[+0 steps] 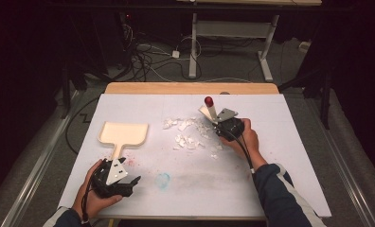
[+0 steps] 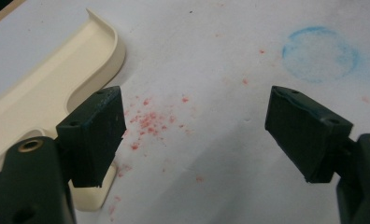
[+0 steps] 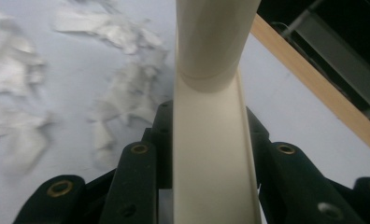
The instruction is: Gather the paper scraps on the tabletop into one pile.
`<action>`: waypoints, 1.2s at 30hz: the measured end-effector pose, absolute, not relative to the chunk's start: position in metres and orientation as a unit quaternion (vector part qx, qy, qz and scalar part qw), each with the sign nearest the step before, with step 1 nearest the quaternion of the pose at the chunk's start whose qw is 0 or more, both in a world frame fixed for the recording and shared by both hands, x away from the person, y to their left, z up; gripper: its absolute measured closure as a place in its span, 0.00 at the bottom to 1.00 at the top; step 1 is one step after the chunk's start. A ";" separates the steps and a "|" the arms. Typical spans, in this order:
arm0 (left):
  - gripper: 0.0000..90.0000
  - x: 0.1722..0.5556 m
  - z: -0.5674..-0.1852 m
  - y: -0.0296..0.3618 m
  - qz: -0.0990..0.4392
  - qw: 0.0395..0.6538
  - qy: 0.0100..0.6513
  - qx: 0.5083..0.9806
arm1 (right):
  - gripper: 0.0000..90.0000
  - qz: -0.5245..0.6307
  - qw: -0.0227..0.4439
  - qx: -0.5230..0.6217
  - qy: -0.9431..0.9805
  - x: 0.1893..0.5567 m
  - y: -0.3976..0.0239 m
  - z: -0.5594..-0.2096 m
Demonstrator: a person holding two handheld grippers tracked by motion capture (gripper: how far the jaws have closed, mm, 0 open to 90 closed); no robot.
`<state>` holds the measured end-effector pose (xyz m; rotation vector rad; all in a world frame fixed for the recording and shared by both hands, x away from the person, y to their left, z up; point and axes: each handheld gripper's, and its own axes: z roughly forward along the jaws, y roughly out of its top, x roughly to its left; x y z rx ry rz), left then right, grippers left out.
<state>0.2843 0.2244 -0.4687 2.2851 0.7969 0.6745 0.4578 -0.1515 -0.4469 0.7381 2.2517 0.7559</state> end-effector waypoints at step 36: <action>0.22 0.287 -0.469 0.226 0.253 0.317 0.311 0.859 | 0.75 0.353 0.291 0.199 0.867 0.508 -0.102 -0.406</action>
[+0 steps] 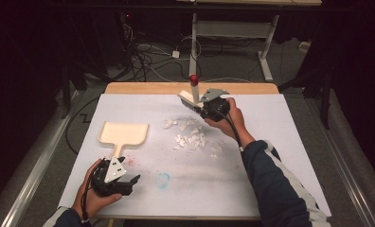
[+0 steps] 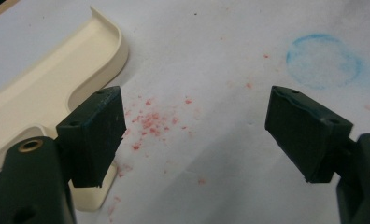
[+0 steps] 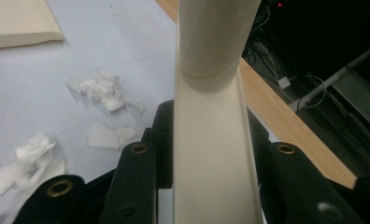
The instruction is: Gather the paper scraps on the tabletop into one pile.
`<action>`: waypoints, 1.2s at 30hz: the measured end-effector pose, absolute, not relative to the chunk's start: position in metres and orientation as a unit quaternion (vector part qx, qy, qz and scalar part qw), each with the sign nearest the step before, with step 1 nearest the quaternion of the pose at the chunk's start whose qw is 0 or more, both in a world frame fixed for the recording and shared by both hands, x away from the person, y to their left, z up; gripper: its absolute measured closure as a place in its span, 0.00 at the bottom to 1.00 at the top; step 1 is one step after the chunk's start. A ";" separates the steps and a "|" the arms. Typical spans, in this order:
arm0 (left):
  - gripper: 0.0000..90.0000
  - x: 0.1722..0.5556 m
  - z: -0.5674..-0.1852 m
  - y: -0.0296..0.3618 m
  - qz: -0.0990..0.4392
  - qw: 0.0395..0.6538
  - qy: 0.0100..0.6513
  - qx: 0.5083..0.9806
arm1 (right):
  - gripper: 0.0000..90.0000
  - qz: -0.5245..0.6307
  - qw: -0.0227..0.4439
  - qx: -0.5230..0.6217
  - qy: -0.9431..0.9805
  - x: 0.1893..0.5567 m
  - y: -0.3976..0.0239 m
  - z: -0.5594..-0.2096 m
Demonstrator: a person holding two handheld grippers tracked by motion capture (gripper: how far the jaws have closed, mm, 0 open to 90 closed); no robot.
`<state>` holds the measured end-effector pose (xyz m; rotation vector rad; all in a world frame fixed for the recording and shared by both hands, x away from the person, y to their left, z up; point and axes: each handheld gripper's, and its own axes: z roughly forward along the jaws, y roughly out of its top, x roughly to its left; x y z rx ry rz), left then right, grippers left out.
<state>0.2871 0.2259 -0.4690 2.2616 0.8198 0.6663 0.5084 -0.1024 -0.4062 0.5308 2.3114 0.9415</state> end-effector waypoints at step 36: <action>0.22 0.281 -0.470 0.224 0.224 0.326 0.308 0.865 | 0.75 0.381 0.202 0.040 0.901 0.449 -0.123 -0.448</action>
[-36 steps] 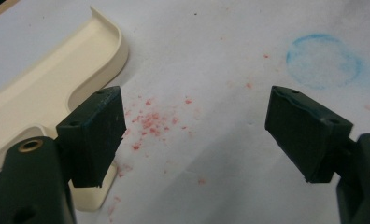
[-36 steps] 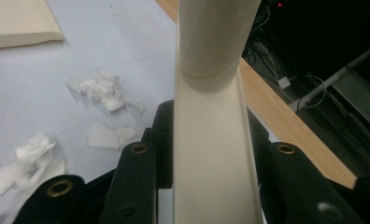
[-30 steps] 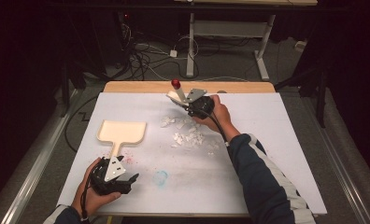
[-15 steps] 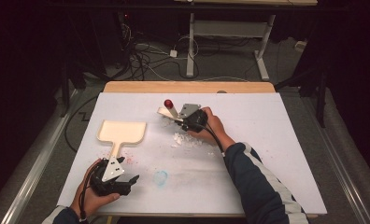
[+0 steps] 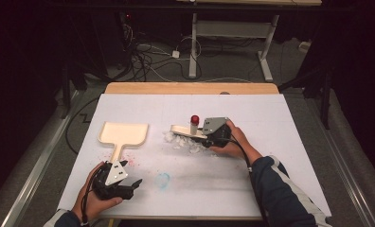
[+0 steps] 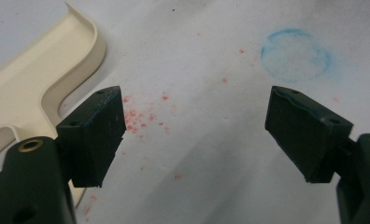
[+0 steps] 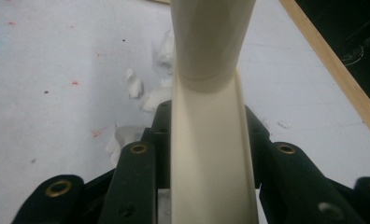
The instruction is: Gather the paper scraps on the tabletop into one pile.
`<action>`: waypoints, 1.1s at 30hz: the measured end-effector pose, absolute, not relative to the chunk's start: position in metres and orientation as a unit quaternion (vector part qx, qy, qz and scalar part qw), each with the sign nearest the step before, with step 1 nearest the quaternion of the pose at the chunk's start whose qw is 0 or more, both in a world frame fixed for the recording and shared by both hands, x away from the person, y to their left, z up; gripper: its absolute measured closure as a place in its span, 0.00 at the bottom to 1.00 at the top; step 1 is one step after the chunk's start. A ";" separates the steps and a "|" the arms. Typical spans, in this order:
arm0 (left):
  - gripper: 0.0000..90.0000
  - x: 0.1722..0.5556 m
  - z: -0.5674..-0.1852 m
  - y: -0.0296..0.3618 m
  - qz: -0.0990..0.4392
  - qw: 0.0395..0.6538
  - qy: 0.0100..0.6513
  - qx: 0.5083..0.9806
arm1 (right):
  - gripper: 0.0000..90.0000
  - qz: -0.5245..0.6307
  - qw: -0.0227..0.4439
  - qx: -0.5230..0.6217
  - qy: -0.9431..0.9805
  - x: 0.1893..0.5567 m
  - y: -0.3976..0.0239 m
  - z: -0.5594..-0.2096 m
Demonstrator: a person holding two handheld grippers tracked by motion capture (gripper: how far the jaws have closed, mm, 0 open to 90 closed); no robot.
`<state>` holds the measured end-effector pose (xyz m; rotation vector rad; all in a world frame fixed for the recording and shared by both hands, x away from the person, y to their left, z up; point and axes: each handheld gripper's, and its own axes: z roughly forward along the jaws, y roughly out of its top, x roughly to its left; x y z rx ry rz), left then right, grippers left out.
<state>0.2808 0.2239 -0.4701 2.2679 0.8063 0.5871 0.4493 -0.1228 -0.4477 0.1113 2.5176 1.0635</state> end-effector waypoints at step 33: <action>0.22 0.275 -0.473 0.220 0.235 0.315 0.276 0.877 | 0.75 0.473 0.192 0.289 0.810 0.430 -0.119 -0.414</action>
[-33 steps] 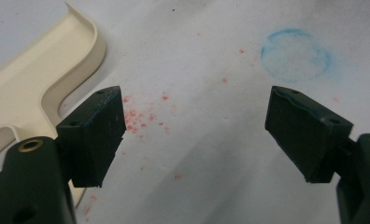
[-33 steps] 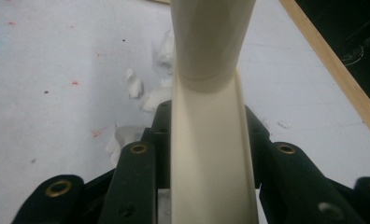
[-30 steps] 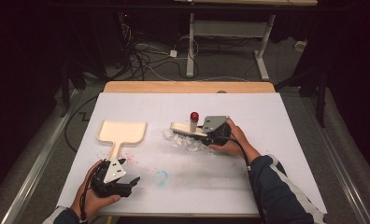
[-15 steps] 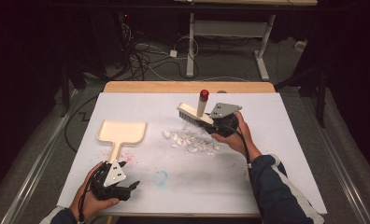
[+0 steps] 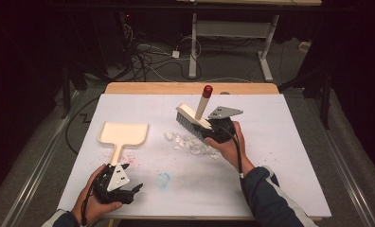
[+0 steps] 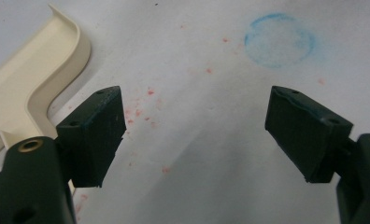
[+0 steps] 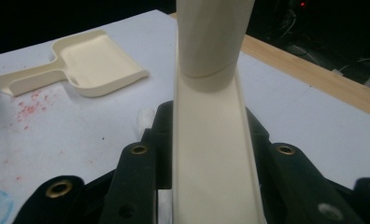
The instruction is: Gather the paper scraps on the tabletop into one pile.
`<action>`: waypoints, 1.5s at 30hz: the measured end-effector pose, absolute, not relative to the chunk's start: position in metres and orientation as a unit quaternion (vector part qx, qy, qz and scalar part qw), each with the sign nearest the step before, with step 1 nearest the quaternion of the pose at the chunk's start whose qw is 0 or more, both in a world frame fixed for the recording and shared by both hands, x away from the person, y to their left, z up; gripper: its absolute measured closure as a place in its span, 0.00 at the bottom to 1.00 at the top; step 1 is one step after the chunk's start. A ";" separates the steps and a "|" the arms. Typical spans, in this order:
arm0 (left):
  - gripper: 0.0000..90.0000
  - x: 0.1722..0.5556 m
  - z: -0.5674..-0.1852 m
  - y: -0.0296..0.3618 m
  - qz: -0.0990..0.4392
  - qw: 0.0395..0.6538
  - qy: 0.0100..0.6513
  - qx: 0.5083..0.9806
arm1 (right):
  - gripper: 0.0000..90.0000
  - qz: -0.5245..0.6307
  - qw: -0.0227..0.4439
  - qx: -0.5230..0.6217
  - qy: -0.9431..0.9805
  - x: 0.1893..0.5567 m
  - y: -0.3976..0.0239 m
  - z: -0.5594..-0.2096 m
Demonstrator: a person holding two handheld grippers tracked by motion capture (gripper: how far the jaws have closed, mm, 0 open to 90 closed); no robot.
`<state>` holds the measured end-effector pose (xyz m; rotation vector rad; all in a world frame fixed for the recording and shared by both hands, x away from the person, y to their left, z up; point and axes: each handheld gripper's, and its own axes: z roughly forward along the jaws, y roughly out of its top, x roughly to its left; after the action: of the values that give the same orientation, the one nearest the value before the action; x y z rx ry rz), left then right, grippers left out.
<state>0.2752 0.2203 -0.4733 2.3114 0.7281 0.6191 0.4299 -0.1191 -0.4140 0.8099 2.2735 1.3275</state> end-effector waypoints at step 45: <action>0.22 0.274 -0.474 0.216 0.232 0.303 0.271 0.884 | 0.75 0.456 0.181 0.394 0.777 0.401 -0.120 -0.410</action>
<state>0.2736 0.2157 -0.4735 2.3426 0.7195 0.6140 0.4014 -0.1201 -0.4099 1.1129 2.1948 1.2879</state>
